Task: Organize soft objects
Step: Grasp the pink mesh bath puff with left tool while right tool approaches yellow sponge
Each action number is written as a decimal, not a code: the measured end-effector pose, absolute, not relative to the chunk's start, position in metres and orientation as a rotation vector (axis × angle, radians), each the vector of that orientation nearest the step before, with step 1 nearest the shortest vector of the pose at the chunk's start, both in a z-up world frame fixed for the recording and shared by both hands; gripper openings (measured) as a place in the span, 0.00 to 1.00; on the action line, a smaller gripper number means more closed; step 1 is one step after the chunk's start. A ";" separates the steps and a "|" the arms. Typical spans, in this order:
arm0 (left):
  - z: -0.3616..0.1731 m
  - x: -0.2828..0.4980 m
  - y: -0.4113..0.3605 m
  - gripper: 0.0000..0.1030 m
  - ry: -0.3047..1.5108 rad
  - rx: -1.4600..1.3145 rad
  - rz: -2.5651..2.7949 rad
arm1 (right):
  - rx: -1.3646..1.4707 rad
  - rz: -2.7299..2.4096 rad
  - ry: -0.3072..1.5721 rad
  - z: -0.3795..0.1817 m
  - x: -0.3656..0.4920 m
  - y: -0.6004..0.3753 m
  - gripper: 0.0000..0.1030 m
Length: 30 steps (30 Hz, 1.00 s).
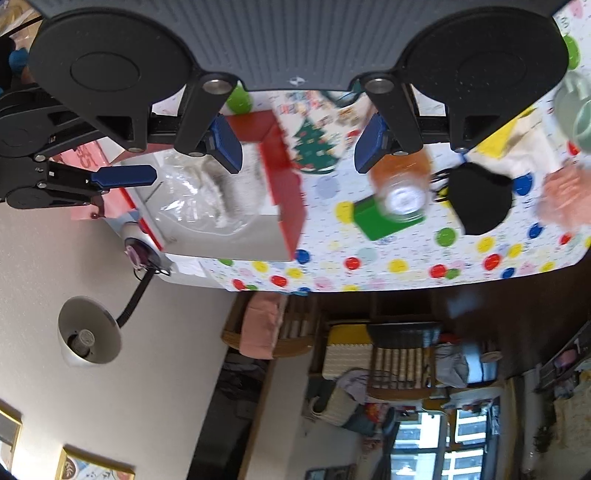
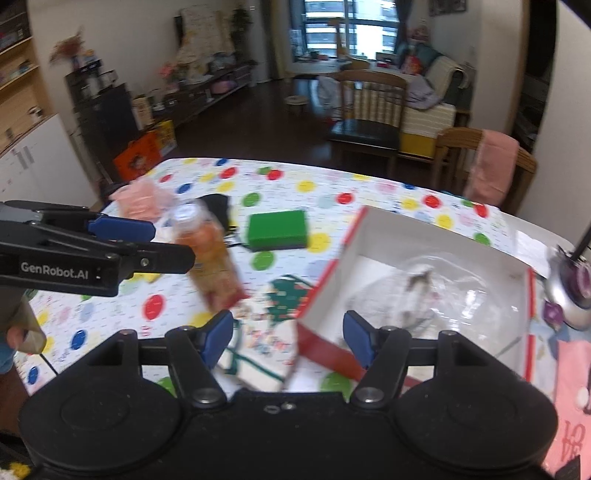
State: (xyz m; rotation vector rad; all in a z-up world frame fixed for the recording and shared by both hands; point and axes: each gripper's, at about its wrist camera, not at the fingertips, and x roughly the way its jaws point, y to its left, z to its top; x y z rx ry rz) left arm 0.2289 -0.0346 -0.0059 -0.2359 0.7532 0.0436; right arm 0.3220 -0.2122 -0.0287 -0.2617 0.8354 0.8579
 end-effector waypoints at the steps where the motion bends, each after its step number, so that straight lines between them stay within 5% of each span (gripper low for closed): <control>1: -0.006 0.221 -0.029 0.65 0.747 -0.233 0.051 | -0.267 0.870 0.833 -0.028 0.317 -0.206 0.65; 11: -0.014 0.150 0.033 0.81 0.695 -0.263 0.128 | -0.294 0.943 0.817 -0.037 0.265 -0.144 0.71; 27: -0.042 0.089 0.146 0.84 0.681 -0.332 0.173 | -0.274 0.948 0.809 -0.057 0.213 -0.050 0.82; 30: -0.044 0.086 0.165 0.94 0.675 -0.322 0.173 | -0.267 0.927 0.812 -0.062 0.211 -0.034 0.85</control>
